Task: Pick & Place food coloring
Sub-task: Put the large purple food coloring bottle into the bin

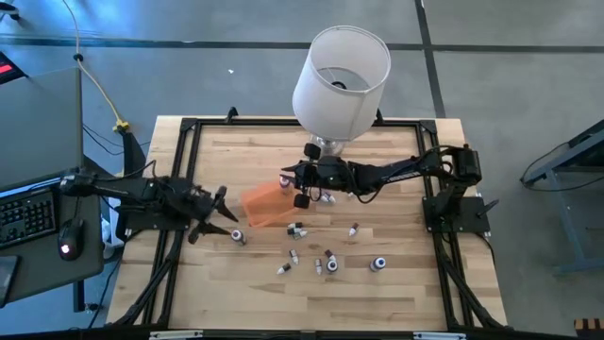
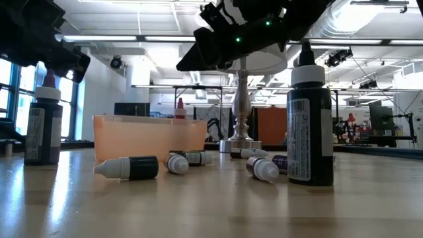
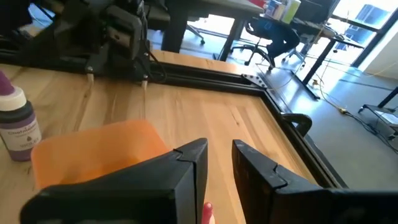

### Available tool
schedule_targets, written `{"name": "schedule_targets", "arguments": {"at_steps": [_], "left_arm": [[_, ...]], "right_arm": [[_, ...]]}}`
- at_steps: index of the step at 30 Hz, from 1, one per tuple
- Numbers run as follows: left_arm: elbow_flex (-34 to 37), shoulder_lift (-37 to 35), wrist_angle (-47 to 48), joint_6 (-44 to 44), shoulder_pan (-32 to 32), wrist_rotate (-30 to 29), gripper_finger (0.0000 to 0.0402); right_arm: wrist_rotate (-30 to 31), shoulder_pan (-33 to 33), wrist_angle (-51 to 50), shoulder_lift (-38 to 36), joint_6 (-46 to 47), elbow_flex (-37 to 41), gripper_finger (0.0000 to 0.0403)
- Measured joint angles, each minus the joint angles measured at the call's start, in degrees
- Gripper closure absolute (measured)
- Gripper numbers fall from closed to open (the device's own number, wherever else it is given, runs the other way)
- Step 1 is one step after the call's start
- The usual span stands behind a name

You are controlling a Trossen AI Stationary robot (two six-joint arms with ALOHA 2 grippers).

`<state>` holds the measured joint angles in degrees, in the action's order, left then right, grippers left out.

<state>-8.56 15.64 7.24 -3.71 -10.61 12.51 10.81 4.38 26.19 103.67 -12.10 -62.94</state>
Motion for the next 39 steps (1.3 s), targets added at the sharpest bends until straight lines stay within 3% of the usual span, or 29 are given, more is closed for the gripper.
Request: {"name": "schedule_targets", "arguments": {"at_steps": [8, 15, 19, 29, 33, 39], "left_arm": [[0.0, 7.5, -3.4, 0.5, -9.6, -10.8, 0.0200], [0.0, 12.7, -3.4, 0.5, -13.2, -19.5, 0.0205], [0.0, 14.3, -3.8, -0.9, -13.1, -20.4, 0.0239], [0.0, 14.4, -5.3, -1.1, -13.1, -21.3, 0.0371], [-0.7, 14.1, -8.5, -1.1, -13.0, -22.7, 0.0377], [-9.7, 14.3, -7.9, -2.0, -13.0, -22.2, 0.0367]], "right_arm": [[0.0, 0.0, -0.3, 0.0, 0.0, 0.0, 0.0336], [0.0, 0.0, -0.3, 0.0, 0.0, 0.0, 0.0336], [0.0, 0.0, -0.3, 0.0, 0.0, 0.0, 0.0336], [0.0, 0.0, -0.3, 0.0, 0.0, 0.0, 0.0336], [0.0, 0.0, -0.7, -0.8, 0.0, 0.0, 0.0337], [0.9, -0.6, -7.0, -7.9, 0.5, 0.0, 0.0337]]}}
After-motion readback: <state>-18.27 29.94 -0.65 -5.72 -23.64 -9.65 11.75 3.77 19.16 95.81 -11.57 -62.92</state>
